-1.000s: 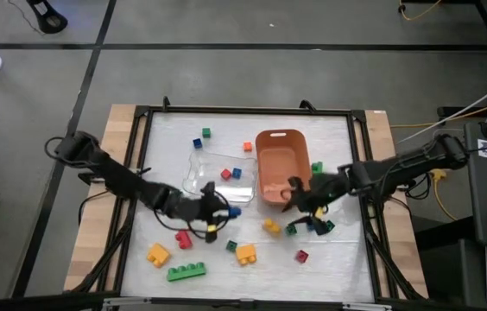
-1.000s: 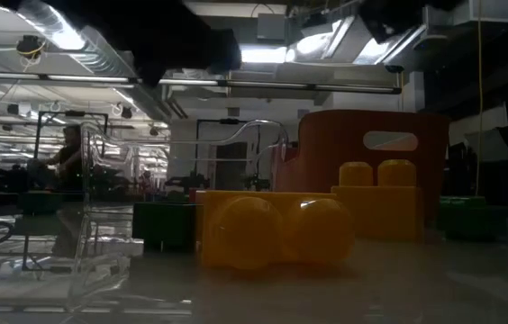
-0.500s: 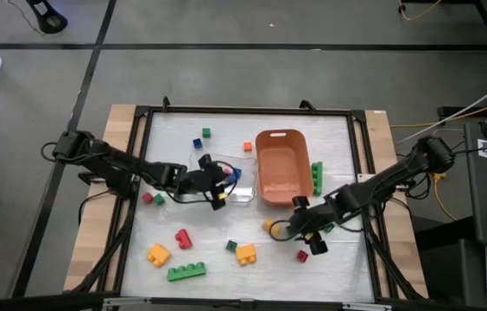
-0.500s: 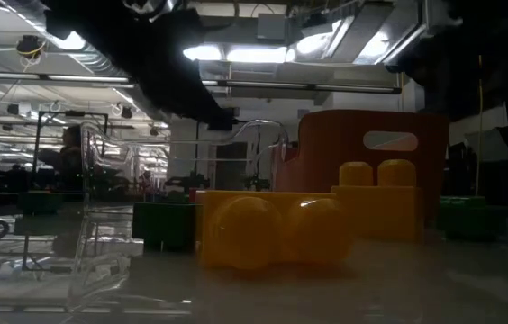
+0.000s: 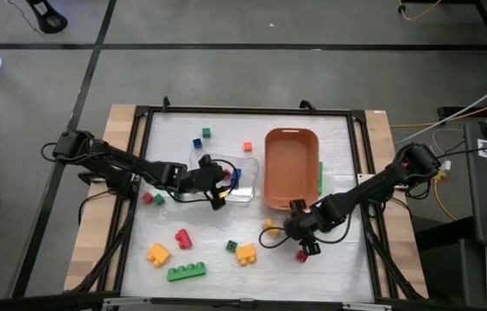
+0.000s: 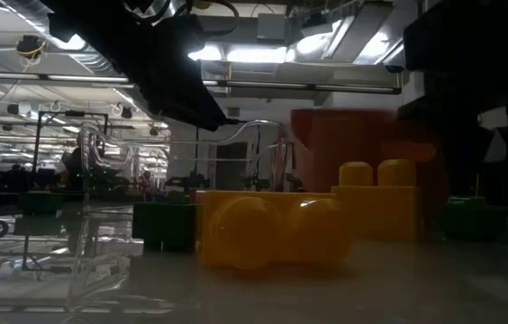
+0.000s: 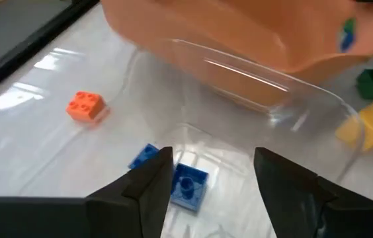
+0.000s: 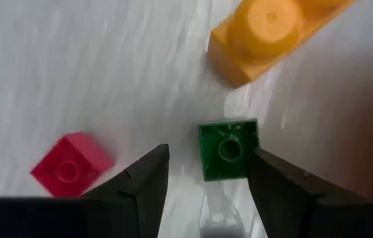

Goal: Sort blocks by size
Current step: Put the small blue game piece into the transparent bin, then put the small green game piece into the transparent bin

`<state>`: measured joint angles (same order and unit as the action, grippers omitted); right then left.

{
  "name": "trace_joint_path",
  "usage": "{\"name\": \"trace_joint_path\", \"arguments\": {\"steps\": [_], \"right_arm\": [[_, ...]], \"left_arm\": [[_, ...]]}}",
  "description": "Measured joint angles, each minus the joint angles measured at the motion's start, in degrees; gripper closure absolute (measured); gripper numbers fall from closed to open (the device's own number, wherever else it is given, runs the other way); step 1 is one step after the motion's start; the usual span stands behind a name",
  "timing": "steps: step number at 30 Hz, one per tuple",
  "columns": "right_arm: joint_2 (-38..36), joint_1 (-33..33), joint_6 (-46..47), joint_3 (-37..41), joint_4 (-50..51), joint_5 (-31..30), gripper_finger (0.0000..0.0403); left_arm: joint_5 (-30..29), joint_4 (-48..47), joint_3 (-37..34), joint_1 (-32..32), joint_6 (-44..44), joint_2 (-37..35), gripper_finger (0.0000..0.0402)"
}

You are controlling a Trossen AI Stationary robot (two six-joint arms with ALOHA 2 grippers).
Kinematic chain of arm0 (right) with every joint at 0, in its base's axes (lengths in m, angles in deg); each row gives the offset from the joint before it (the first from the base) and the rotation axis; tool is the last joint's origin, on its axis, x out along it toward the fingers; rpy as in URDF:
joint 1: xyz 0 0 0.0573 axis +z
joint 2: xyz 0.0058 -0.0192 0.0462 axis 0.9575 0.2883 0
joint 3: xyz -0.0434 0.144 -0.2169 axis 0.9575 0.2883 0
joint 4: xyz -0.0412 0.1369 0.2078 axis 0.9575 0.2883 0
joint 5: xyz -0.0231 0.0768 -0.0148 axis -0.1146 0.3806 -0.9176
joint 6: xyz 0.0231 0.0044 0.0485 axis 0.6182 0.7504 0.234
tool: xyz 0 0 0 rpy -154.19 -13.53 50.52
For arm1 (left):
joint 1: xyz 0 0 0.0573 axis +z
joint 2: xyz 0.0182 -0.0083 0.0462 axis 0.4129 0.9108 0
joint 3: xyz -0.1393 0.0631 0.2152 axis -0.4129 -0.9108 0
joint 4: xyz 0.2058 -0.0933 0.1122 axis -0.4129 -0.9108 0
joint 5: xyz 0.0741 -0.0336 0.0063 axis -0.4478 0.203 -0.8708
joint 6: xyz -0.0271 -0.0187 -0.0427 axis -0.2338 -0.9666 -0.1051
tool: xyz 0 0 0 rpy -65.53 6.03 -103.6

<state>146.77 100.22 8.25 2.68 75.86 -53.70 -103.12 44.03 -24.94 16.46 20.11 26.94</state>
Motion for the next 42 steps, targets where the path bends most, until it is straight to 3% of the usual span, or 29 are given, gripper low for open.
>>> {"name": "trace_joint_path", "arguments": {"steps": [14,22,29,35,42], "right_arm": [[0.0,0.0,0.0,-0.1,0.2,-0.7,0.0204],[0.0,0.0,-0.2,-7.5,11.4,-3.1,0.0204],[0.0,0.1,0.3,-9.5,12.4,-2.4,0.0204],[0.0,0.4,9.0,-9.5,12.6,-2.3,0.0204],[0.5,4.9,16.3,-9.5,11.1,-7.5,0.0204]], "left_arm": [[1.3,0.2,0.0,0.0,0.0,0.0,0.0205],[1.3,0.3,0.0,0.0,0.0,0.0,0.0205],[1.4,0.3,0.0,0.0,0.0,0.0,0.0205],[1.4,0.3,0.0,0.0,0.0,0.0,0.0205],[1.4,0.2,0.0,0.0,0.0,0.0,0.0206]]}}
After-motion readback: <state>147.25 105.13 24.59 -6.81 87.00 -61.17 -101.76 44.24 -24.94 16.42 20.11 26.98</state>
